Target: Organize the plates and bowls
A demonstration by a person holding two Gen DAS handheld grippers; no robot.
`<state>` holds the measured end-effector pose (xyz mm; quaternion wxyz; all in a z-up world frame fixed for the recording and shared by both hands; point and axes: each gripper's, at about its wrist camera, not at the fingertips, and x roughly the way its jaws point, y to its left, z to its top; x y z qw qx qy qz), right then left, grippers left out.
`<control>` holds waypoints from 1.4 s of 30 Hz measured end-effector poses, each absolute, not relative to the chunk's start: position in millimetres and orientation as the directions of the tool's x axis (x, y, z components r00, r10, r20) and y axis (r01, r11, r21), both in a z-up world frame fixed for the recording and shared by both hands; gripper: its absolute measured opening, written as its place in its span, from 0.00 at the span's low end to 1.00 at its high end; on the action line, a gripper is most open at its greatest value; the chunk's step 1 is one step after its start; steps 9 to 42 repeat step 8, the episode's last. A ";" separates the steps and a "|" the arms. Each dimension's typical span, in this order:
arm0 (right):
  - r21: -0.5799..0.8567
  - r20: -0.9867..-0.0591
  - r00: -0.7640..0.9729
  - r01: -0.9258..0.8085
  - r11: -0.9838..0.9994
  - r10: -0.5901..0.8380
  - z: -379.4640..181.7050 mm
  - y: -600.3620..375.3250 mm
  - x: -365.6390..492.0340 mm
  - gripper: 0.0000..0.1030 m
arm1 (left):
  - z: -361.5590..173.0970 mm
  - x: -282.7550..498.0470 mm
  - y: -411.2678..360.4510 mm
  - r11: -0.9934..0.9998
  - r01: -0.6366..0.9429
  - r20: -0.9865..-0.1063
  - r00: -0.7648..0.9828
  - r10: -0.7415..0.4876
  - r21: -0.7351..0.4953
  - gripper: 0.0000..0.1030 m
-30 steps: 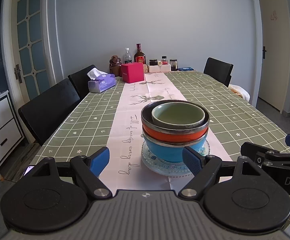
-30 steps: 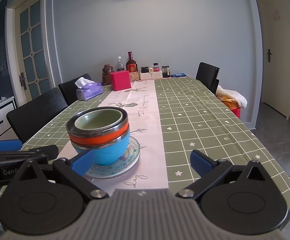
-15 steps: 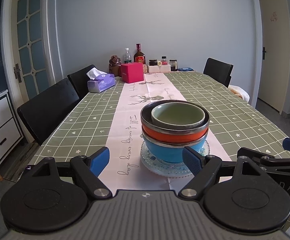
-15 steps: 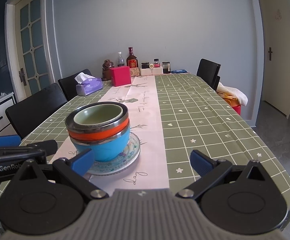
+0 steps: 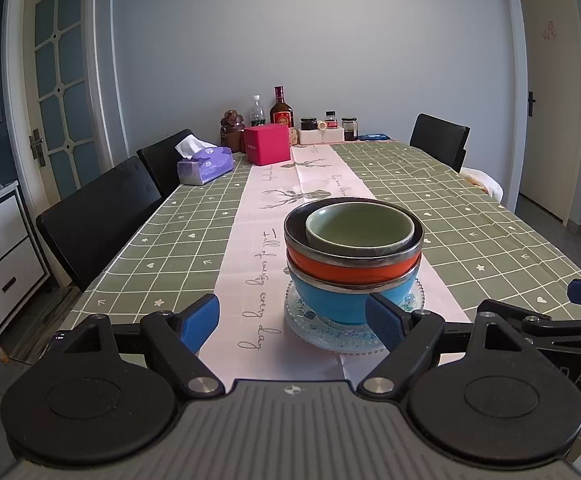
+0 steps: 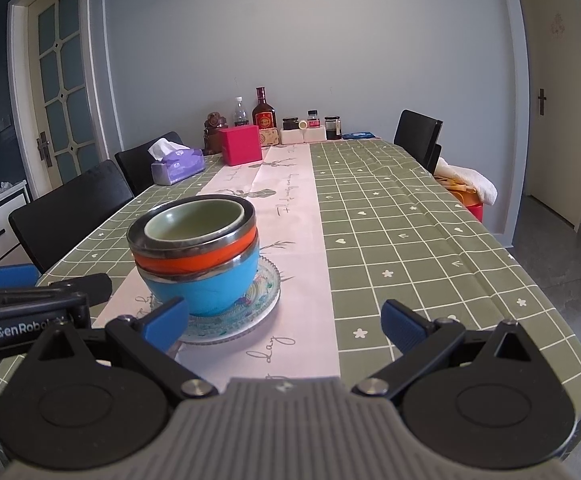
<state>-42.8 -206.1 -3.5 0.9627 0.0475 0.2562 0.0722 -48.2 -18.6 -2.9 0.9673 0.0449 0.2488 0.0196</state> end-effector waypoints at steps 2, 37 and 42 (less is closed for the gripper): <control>0.130 -0.489 0.857 -0.113 0.985 0.163 -4.0 -206.4 -42.4 0.97 | -3.1 -48.1 -18.2 0.995 -0.018 -0.478 0.876 0.062 0.096 0.94; 0.128 -0.493 0.855 -0.115 0.985 0.164 -5.1 -205.8 -42.9 0.97 | -4.3 -48.0 -15.8 0.996 -0.025 -0.479 0.876 0.064 0.088 0.94; 0.128 -0.493 0.855 -0.115 0.985 0.164 -5.1 -205.8 -42.9 0.97 | -4.3 -48.0 -15.8 0.996 -0.025 -0.479 0.876 0.064 0.088 0.94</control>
